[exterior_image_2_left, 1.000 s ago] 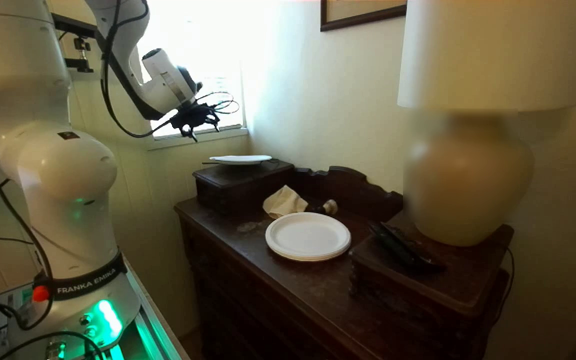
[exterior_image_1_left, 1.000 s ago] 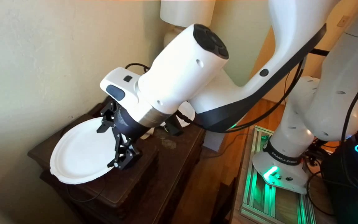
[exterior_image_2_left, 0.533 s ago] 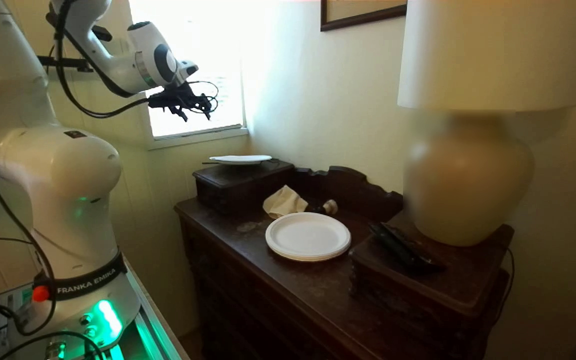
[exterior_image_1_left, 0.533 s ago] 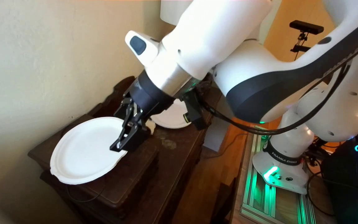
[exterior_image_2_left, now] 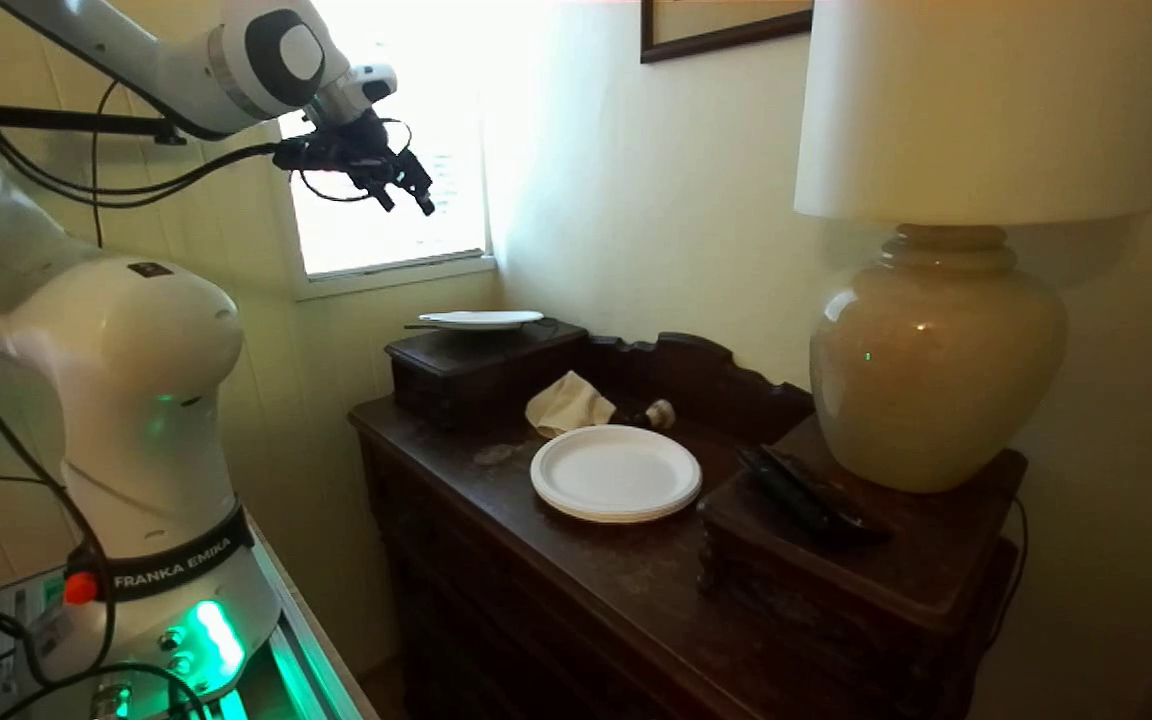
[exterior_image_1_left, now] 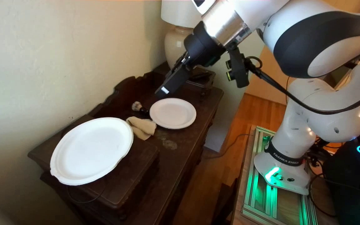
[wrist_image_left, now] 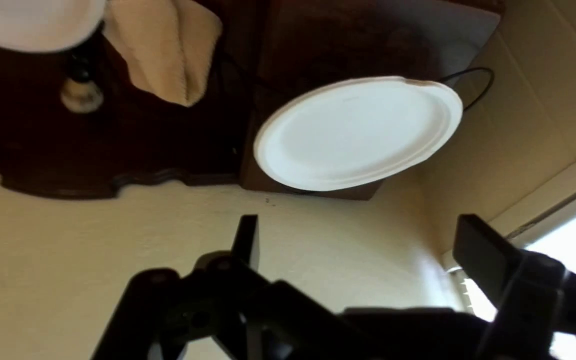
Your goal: Put one plate to the left
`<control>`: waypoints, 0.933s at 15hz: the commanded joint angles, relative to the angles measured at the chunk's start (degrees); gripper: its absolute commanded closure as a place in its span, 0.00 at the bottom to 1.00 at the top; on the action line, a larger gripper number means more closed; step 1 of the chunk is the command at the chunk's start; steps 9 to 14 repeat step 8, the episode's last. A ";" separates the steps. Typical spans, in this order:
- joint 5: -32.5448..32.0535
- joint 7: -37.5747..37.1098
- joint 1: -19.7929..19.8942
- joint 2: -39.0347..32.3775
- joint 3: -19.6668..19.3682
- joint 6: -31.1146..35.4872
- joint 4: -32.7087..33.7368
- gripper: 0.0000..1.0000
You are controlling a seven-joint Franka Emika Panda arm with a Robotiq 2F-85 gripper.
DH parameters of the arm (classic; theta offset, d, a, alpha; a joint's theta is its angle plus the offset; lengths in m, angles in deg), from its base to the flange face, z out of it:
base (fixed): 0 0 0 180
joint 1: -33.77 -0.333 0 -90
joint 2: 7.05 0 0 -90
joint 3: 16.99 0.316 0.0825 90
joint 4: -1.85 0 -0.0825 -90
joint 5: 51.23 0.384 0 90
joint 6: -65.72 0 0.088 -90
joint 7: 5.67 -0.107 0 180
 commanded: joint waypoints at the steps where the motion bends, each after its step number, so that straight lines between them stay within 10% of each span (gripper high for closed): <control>1: 3.44 1.85 2.33 3.05 1.21 -1.29 -1.49 0.00; 14: 4.15 1.02 2.27 7.47 0.51 -2.17 -4.52 0.00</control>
